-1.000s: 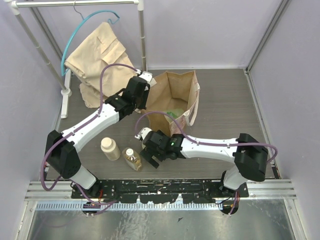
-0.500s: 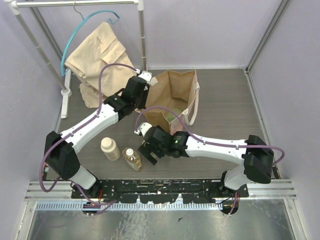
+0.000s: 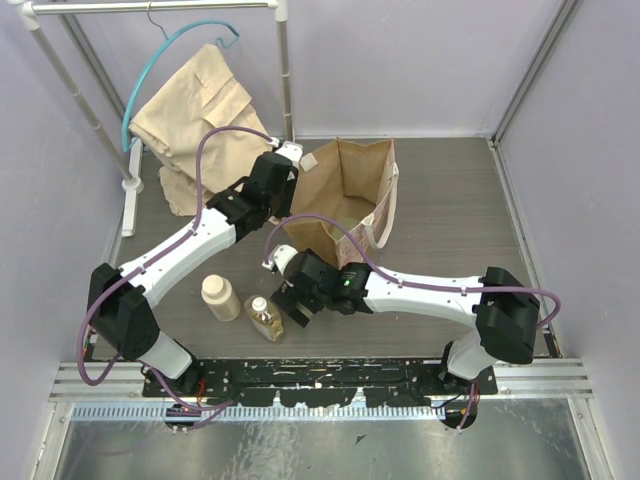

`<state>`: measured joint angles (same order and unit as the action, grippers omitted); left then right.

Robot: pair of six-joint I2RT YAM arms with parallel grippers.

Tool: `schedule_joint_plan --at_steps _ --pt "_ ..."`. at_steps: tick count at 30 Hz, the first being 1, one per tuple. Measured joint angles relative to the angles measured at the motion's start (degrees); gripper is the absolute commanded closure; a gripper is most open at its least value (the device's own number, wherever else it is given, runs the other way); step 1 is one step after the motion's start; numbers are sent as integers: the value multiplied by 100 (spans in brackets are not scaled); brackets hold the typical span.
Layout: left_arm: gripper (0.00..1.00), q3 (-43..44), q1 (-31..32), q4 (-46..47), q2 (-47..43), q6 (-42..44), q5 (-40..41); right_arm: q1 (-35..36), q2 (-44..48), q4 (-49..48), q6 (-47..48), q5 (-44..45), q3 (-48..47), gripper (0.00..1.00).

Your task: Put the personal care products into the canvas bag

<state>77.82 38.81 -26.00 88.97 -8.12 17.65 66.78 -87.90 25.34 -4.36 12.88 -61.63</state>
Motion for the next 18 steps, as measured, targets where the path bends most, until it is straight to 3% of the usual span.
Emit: schedule_joint_plan --at_steps 13,16,18 --pt "100 0 2 0 0 2 2 -15 -181 -444 149 0 -24 6" --pt "100 -2 2 0 0 2 2 -15 -275 -501 155 0 -31 13" --pt "100 -2 2 0 0 2 4 -15 -302 -542 162 -2 -31 23"
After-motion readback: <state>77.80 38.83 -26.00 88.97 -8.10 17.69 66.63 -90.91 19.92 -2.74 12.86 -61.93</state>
